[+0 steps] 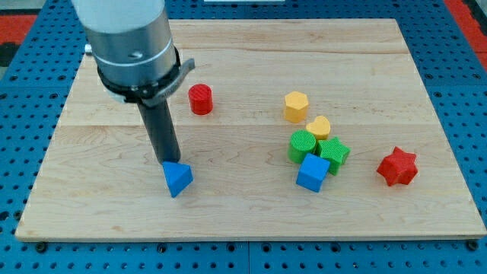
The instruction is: Place the red star above the hexagon
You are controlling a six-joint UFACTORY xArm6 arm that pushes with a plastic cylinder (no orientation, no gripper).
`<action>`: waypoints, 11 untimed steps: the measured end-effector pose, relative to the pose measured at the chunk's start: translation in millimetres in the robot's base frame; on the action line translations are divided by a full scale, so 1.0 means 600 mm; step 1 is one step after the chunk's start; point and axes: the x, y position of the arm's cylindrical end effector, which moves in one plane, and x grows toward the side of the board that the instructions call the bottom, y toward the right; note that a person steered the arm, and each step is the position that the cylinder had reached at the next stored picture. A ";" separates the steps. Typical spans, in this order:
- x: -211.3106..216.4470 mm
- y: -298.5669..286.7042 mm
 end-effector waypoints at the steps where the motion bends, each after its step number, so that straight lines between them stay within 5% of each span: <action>1: 0.013 0.146; 3: 0.098 0.347; 5: 0.063 0.539; 6: 0.007 0.559; 7: -0.052 0.475; 9: -0.064 0.475; 11: -0.186 0.370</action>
